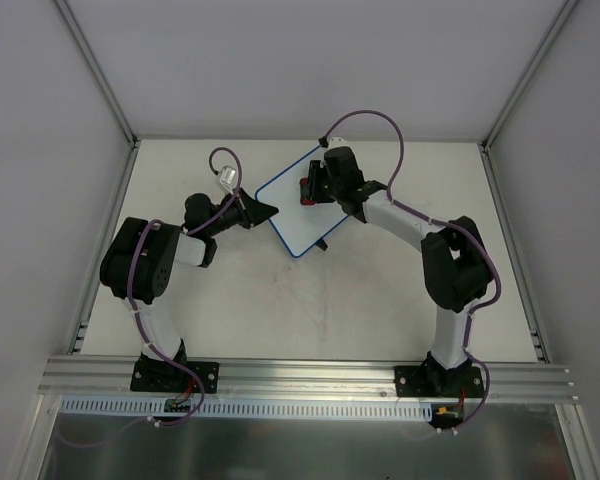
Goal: Erase the whiteboard
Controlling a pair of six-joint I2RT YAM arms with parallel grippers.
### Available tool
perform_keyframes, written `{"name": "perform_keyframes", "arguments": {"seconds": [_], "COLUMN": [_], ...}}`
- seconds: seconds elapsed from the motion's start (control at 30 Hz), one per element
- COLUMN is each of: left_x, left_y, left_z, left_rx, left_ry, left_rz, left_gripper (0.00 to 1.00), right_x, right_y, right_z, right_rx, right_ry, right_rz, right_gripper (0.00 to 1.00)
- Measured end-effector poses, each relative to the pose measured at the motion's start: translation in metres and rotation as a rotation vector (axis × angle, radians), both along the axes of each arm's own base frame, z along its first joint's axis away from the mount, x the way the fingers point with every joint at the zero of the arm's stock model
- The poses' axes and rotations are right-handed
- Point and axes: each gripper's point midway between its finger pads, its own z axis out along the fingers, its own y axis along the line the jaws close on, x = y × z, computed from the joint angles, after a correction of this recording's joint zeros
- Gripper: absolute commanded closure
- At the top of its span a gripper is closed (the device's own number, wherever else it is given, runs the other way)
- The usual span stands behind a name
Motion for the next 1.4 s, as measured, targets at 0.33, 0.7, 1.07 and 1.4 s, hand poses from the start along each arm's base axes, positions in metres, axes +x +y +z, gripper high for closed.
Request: {"name": "perform_keyframes", "arguments": {"seconds": [0.33, 0.7, 1.07, 1.4], "left_x": [0.0, 0.0, 0.0, 0.0], "left_y": [0.0, 0.0, 0.0, 0.0], "left_z": [0.0, 0.0, -0.001, -0.001], "left_rx": [-0.001, -0.001, -0.001, -0.002], "left_ry": [0.003, 0.005, 0.014, 0.01], "left_rz": [0.003, 0.004, 0.003, 0.001], "left_gripper": [1.0, 1.0, 1.0, 1.0], "right_x": [0.011, 0.019, 0.01, -0.006], "right_y": [0.021, 0.023, -0.023, -0.071], "right_z": [0.023, 0.03, -0.01, -0.052], "right_rx": [-0.014, -0.013, 0.01, 0.048], "right_ry": [-0.06, -0.061, 0.036, 0.139], "right_rz": [0.074, 0.069, -0.083, -0.202], "right_gripper": [1.0, 1.0, 1.0, 1.0]}}
